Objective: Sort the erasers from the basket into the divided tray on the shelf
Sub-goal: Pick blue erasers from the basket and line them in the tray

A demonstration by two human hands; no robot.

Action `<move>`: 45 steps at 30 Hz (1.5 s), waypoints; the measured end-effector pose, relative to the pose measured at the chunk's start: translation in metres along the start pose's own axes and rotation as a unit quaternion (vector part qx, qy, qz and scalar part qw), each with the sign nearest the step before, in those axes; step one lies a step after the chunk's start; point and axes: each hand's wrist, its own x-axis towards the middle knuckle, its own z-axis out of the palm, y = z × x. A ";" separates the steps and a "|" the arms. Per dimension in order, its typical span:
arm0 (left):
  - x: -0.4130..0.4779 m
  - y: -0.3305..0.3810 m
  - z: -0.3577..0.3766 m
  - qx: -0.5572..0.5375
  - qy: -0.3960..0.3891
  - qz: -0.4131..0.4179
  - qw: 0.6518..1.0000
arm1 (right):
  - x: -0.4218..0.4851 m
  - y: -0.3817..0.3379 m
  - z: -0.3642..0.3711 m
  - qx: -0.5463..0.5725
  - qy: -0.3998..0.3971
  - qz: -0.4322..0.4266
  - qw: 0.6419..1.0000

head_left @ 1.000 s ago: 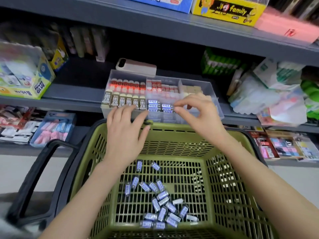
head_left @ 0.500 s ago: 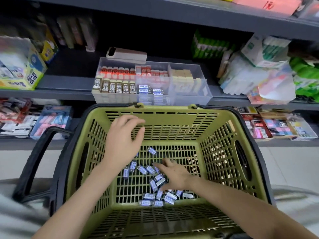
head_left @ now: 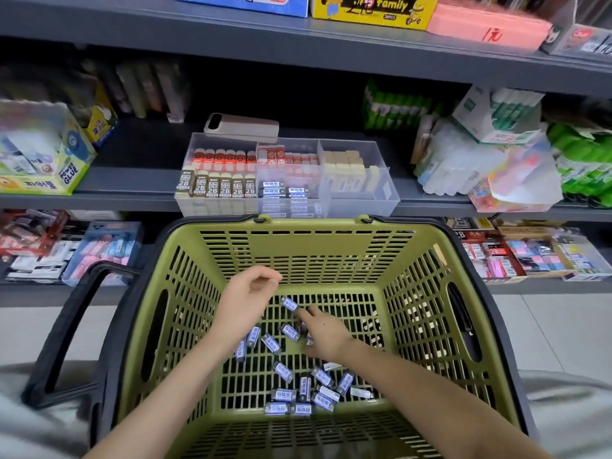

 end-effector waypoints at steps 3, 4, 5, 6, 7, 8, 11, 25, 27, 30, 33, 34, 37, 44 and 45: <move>-0.001 -0.007 0.007 -0.133 0.003 -0.124 0.983 | 0.004 -0.007 -0.003 0.066 0.000 0.050 0.997; -0.001 -0.009 0.008 -0.169 0.007 -0.170 0.971 | 0.002 -0.008 -0.007 0.101 0.008 0.060 0.993; 0.000 -0.012 0.009 -0.196 0.011 -0.216 0.956 | 0.000 -0.010 -0.013 0.143 0.024 0.065 0.987; 0.001 -0.015 0.009 -0.212 0.010 -0.264 0.941 | -0.003 -0.013 -0.021 0.191 0.049 0.066 0.978; 0.001 -0.017 0.009 -0.221 -0.003 -0.313 0.924 | -0.006 -0.018 -0.030 0.250 0.078 0.062 0.963; 0.001 -0.018 0.009 -0.232 -0.028 -0.359 0.904 | -0.011 -0.026 -0.040 0.313 0.103 0.048 0.943; 0.002 -0.015 0.009 -0.348 -0.126 -0.439 0.819 | -0.023 -0.051 -0.069 0.435 0.102 -0.039 0.894; 0.015 -0.005 -0.026 -0.465 -0.082 -0.375 0.798 | 0.016 -0.027 -0.006 0.116 -0.011 0.066 0.991; 0.016 -0.004 -0.027 -0.462 -0.070 -0.357 0.809 | 0.020 -0.024 0.004 0.075 -0.015 0.062 0.995; 0.015 0.000 -0.030 -0.477 -0.055 -0.337 0.810 | 0.019 -0.021 -0.004 0.123 -0.012 0.060 0.990; 0.014 0.004 -0.033 -0.520 -0.049 -0.320 0.790 | 0.002 -0.025 -0.044 0.257 0.009 0.041 0.966; 0.014 0.007 -0.035 -0.535 -0.049 -0.314 0.783 | -0.007 -0.029 -0.064 0.320 0.022 0.025 0.947; 0.014 0.016 -0.040 -0.571 -0.065 -0.281 0.769 | -0.038 -0.039 -0.131 0.426 0.131 -0.034 0.894; 0.024 0.059 -0.052 -0.609 -0.062 -0.137 0.779 | -0.015 -0.026 -0.248 0.249 0.352 -0.004 0.902; 0.027 0.065 -0.053 -0.595 -0.051 -0.103 0.796 | -0.003 -0.027 -0.255 0.170 0.336 0.008 0.926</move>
